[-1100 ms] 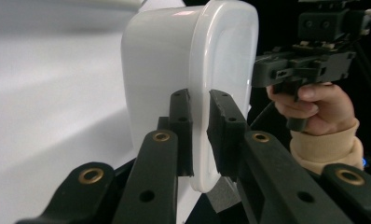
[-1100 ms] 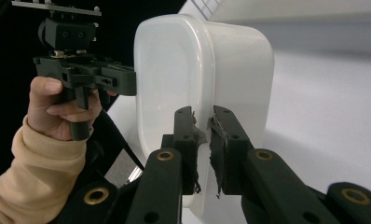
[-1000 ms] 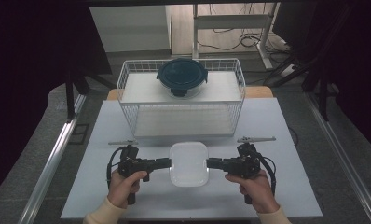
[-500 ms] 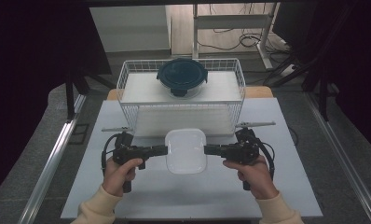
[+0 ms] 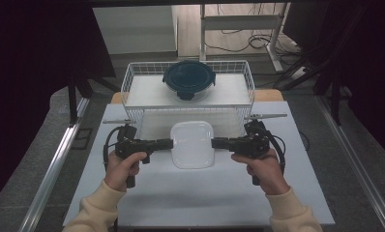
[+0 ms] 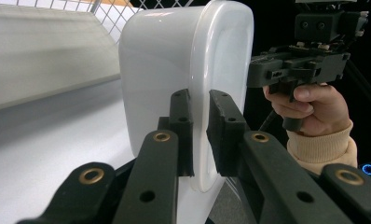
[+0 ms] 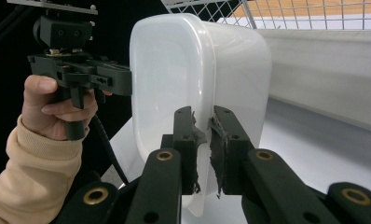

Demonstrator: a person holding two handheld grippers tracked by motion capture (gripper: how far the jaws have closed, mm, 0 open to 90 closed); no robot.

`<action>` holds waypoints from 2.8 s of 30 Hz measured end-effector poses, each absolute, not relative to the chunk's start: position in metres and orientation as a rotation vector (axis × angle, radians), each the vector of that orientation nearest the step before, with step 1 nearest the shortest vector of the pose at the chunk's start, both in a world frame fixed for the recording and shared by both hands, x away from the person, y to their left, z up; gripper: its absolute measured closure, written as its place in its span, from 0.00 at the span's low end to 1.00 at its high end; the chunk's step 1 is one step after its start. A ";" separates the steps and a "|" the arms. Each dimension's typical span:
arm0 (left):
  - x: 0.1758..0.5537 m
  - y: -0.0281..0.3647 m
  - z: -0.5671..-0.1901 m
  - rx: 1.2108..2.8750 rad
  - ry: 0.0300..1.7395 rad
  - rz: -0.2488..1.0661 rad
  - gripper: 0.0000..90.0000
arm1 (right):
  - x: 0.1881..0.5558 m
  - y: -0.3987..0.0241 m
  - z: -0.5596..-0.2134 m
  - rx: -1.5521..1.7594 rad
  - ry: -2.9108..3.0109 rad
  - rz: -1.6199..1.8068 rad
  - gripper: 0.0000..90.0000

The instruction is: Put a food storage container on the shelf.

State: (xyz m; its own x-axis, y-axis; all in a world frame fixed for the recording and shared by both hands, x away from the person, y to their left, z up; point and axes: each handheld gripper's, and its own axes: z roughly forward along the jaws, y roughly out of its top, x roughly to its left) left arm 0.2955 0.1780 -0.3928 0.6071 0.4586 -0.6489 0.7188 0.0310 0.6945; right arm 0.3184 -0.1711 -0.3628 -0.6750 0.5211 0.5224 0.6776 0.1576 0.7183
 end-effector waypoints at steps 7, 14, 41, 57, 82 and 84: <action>0.297 0.182 -0.387 1.600 1.001 -0.265 0.89 | 0.319 -0.167 -0.355 -1.178 -2.284 -1.548 0.89; 0.299 0.184 -0.379 1.598 0.992 -0.251 0.89 | 0.322 -0.164 -0.346 -1.164 -2.302 -1.561 0.89; 0.307 0.187 -0.359 1.597 0.977 -0.234 0.89 | 0.332 -0.161 -0.324 -1.143 -2.332 -1.559 0.89; 0.326 0.190 -0.320 1.584 0.949 -0.215 0.89 | 0.345 -0.159 -0.286 -1.133 -2.344 -1.606 0.89; 0.379 0.205 -0.265 1.577 0.932 -0.222 0.89 | 0.388 -0.143 -0.225 -1.158 -2.365 -1.627 0.88; 0.385 0.206 -0.260 1.574 0.937 -0.226 0.89 | 0.393 -0.142 -0.222 -1.158 -2.362 -1.626 0.88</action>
State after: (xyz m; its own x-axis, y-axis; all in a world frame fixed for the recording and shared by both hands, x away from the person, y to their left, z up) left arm 0.3853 0.2061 -0.2596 0.6531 0.4327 -0.6214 0.6685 0.0560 0.7416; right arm 0.3931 -0.1422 -0.2217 -0.7187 0.5455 0.4312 0.5974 0.1670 0.7844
